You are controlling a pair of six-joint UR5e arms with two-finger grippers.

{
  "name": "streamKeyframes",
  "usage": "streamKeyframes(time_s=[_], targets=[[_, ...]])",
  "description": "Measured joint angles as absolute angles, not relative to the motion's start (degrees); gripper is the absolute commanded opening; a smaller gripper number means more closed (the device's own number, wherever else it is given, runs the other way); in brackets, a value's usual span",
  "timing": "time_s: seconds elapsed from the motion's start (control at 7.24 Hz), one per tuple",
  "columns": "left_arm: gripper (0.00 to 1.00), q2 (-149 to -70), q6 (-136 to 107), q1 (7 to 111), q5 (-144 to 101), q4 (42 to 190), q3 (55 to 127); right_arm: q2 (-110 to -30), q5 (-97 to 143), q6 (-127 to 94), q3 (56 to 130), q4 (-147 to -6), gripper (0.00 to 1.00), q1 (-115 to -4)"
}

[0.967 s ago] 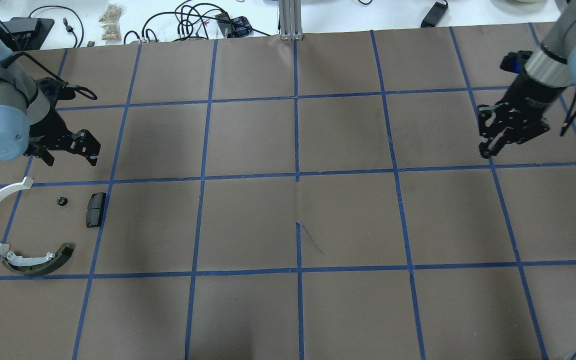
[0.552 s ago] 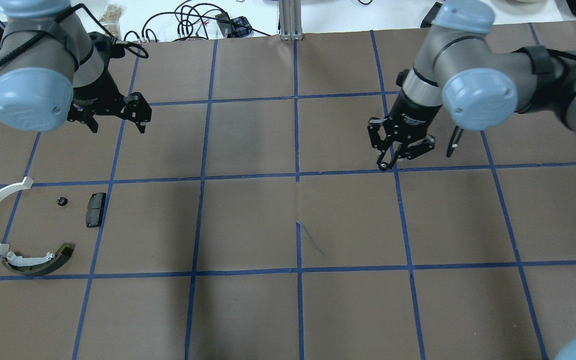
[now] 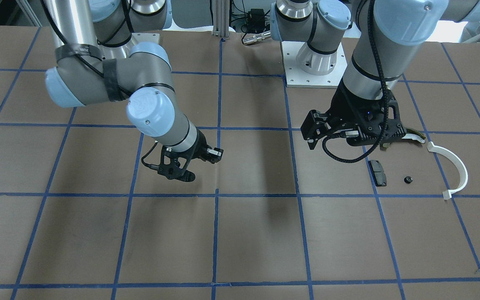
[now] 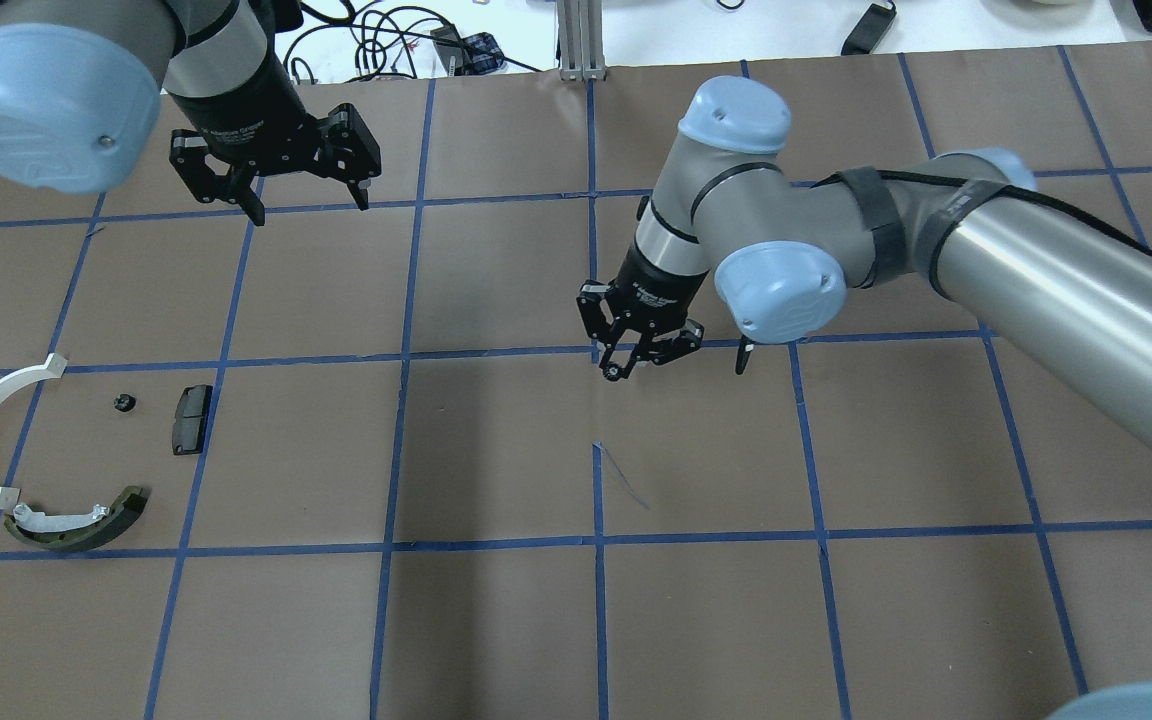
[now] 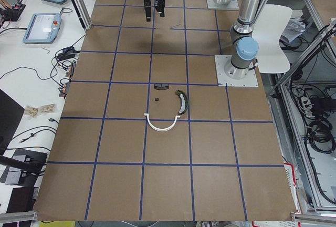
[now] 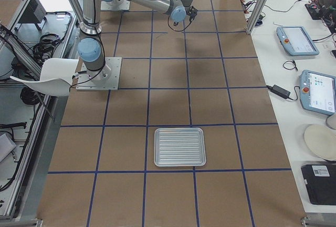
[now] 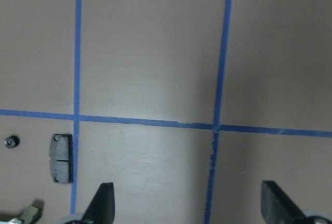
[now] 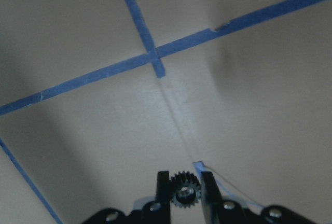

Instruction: Place bearing gear from tray to pile

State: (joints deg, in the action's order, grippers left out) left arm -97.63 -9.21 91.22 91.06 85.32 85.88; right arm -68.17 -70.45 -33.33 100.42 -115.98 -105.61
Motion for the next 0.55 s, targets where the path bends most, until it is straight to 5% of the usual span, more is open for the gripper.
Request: streamKeyframes(time_s=[0.28,0.41,0.55], targets=[[1.00,-97.5,-9.3,91.4,91.0,87.1,85.5,-64.3,-70.1,-36.8,100.9,-121.4,0.06,-109.5],[1.00,-97.6,-9.3,91.4,90.9,87.2,85.6,-63.1,-70.1,-38.4,101.3,-122.6,0.40,-110.5],[1.00,-97.6,-9.3,91.4,90.9,87.3,85.9,-62.6,-70.2,-39.2,101.6,-123.5,0.85,-111.4]])
